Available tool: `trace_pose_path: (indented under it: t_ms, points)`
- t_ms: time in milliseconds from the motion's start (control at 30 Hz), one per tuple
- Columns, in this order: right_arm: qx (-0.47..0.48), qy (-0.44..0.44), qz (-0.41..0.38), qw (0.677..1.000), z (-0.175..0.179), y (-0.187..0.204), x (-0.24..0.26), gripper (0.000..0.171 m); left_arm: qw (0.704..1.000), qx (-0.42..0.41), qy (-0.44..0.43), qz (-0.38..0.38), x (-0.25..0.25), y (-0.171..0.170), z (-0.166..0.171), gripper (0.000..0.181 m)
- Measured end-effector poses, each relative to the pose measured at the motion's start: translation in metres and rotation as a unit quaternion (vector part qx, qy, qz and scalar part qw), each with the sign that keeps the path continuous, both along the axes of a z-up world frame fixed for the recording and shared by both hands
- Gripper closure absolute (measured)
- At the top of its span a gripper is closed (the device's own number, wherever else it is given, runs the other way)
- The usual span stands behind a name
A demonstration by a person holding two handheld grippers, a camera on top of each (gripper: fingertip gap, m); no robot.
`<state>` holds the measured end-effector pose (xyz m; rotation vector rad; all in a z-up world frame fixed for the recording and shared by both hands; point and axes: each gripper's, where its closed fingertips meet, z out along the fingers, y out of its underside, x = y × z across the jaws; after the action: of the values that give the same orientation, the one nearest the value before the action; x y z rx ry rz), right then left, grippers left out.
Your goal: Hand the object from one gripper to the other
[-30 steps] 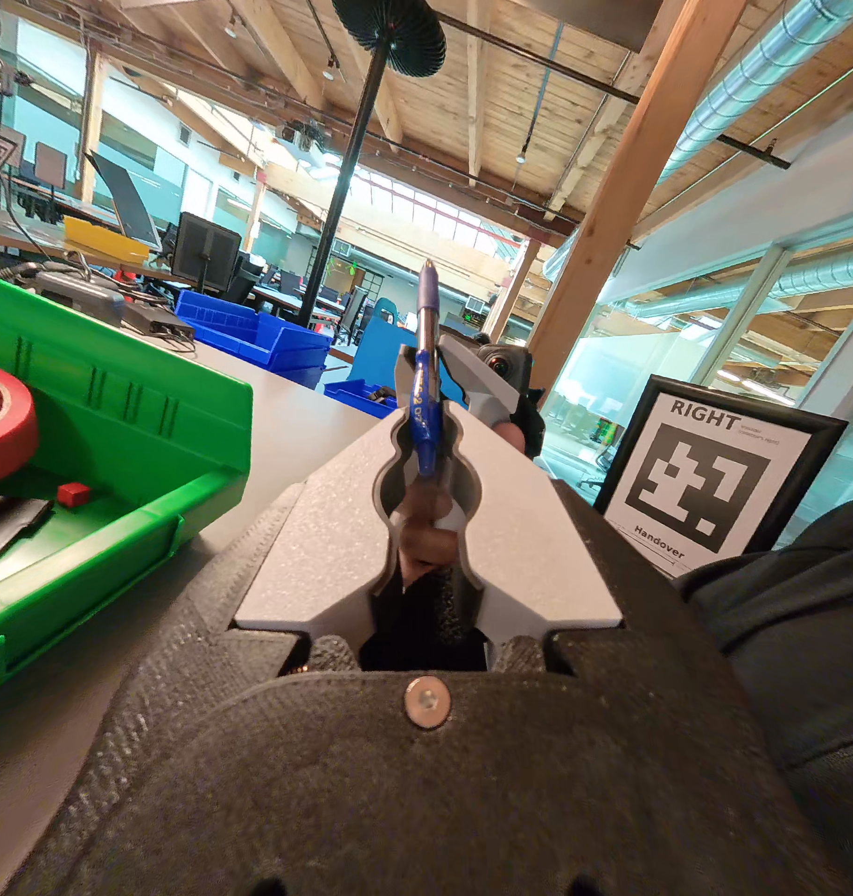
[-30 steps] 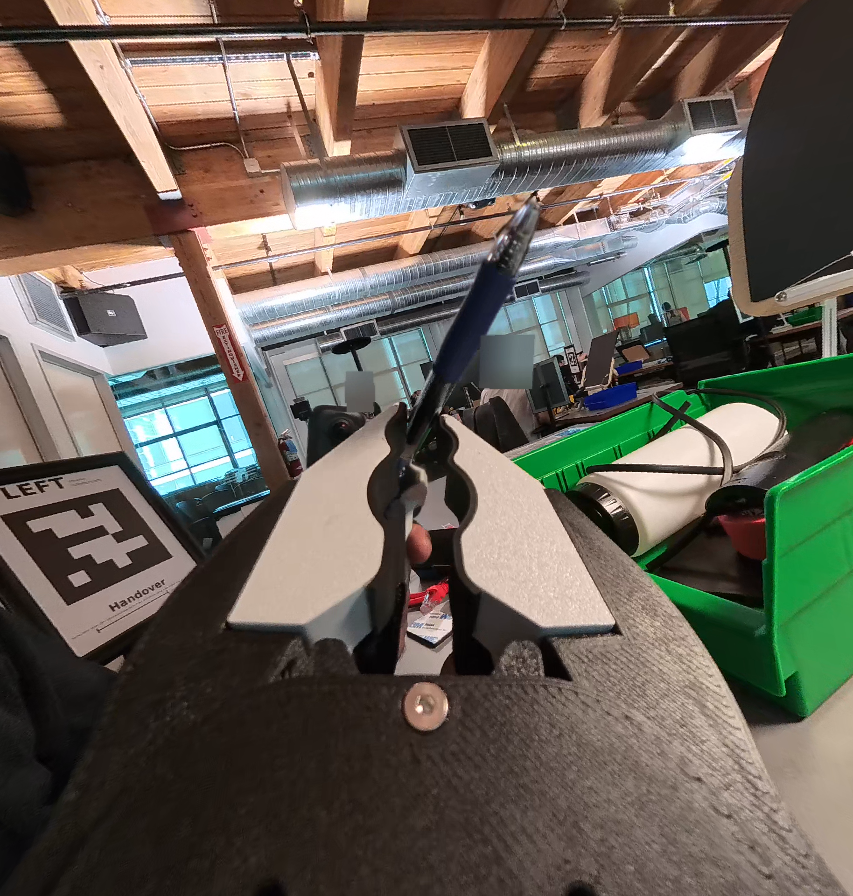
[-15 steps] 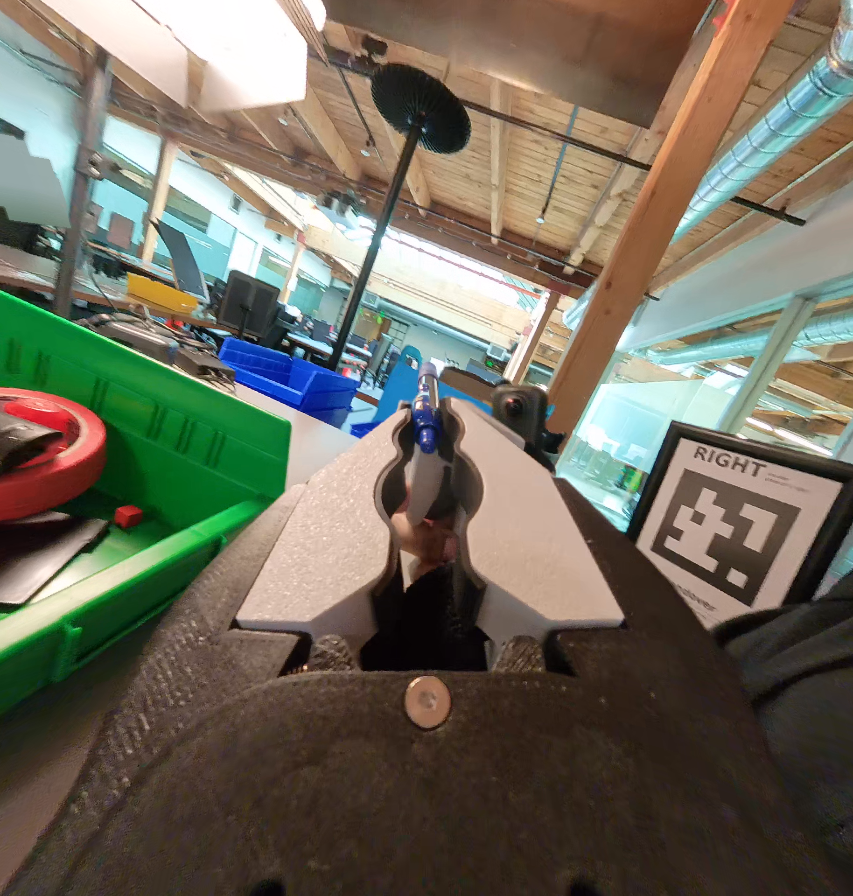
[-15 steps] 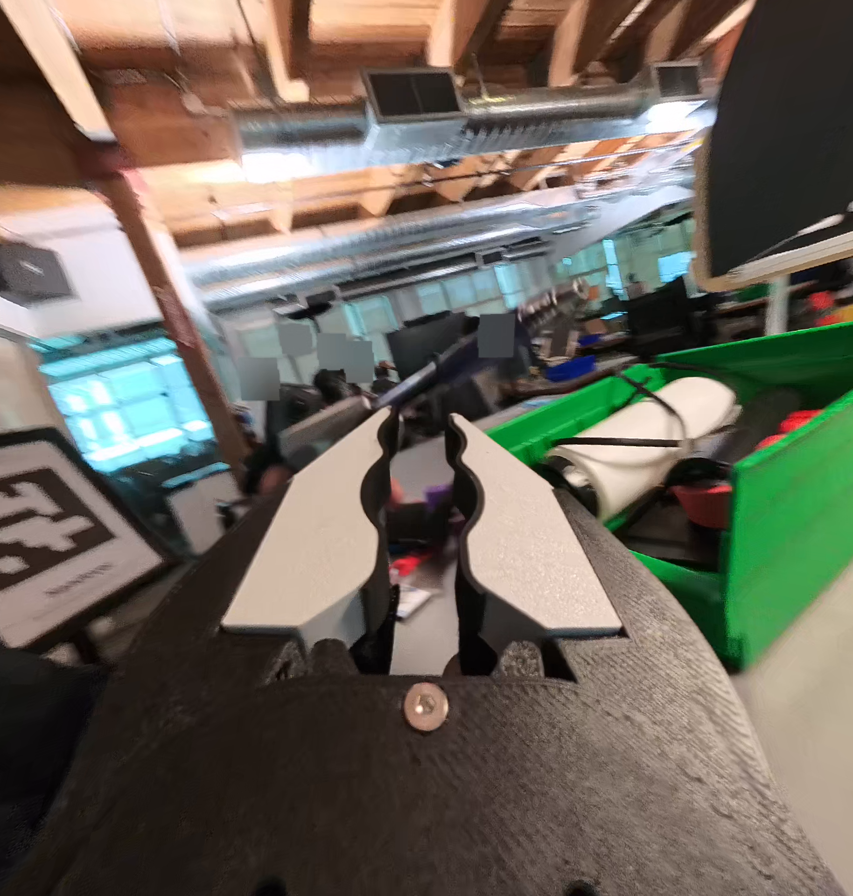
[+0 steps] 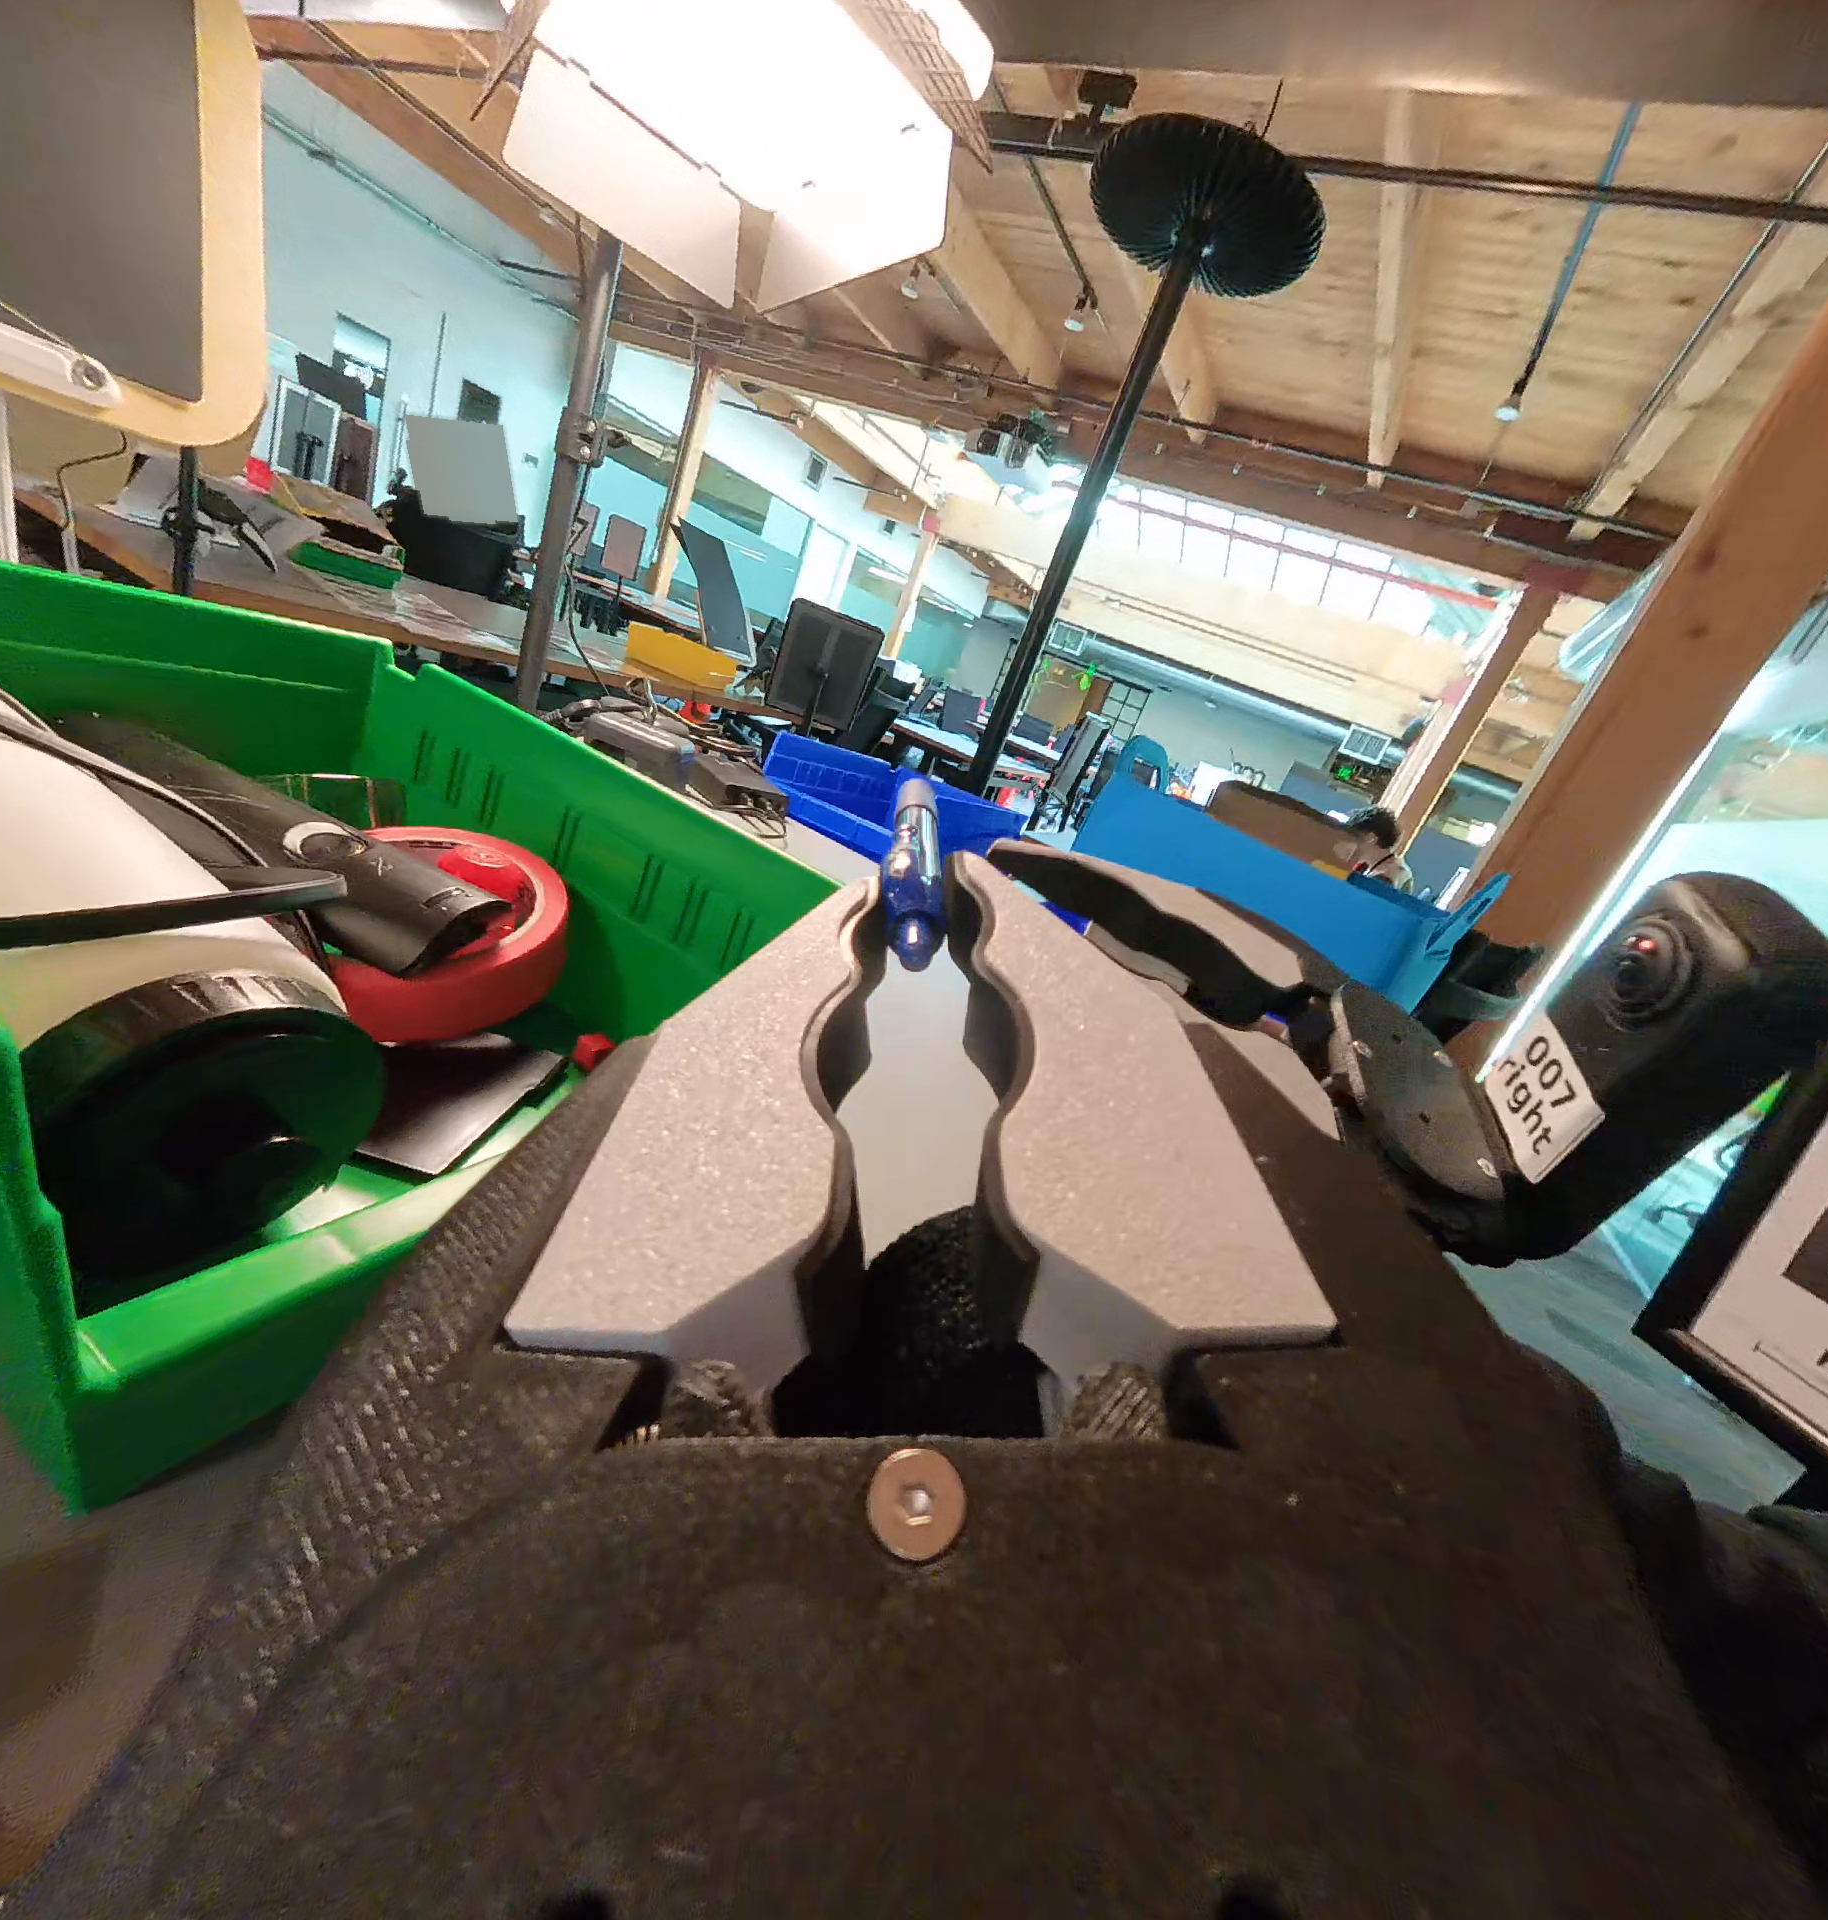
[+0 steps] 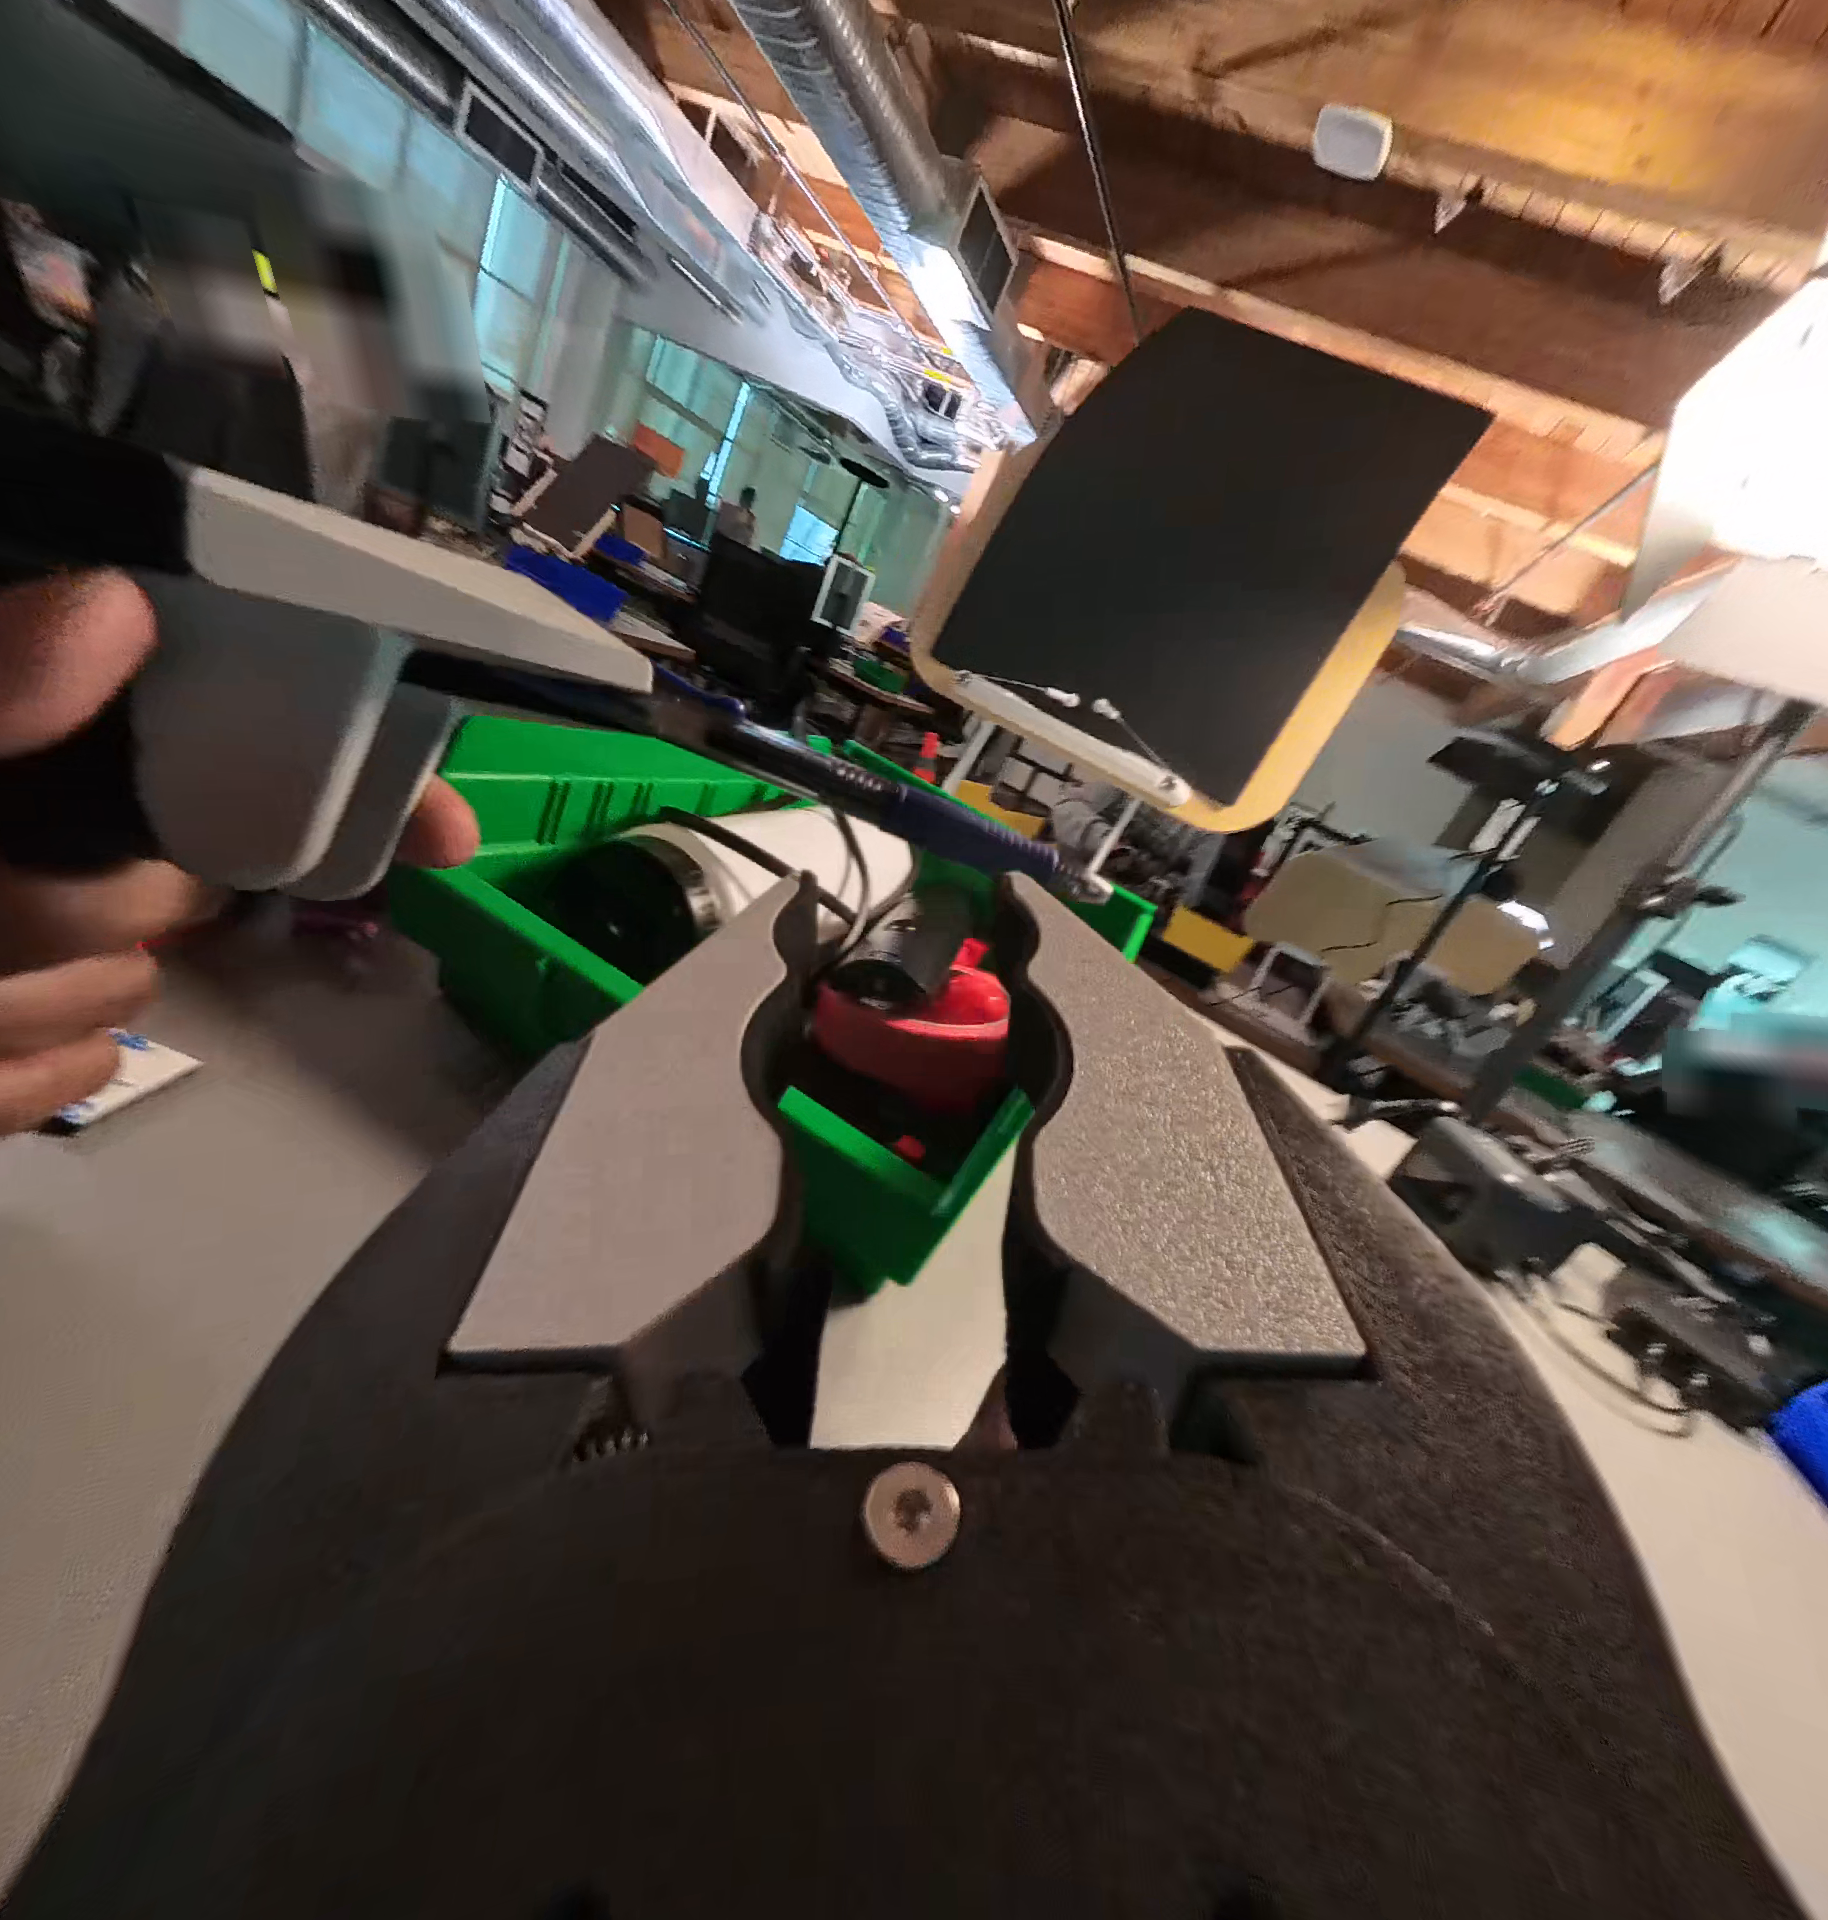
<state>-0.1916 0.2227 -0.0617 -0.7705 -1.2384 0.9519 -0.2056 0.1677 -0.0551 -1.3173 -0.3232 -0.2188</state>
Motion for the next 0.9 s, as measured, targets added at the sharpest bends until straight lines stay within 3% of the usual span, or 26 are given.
trace_pose_path:
  t_ms: [333, 467, 700, 900]
  points:
    - [0.136, -0.015, -0.059, 0.989, -0.01, -0.005, -0.008, 0.128, 0.997, -0.059, 0.058, -0.006, 0.015, 0.012, -0.013, 0.17]
    - [0.159, -0.021, -0.074, 0.984, -0.013, -0.005, -0.01, 0.136, 0.995, -0.072, 0.069, -0.02, 0.022, 0.015, -0.017, 0.17]
    - [0.118, -0.028, -0.039, 0.992, -0.015, -0.008, -0.009, 0.159, 0.995, -0.032, 0.081, -0.043, 0.033, 0.012, -0.003, 0.165]
    - [-0.013, -0.037, 0.046, 0.998, -0.012, -0.011, -0.005, 0.16, 0.995, 0.039, 0.077, -0.041, 0.035, 0.001, 0.019, 0.152]
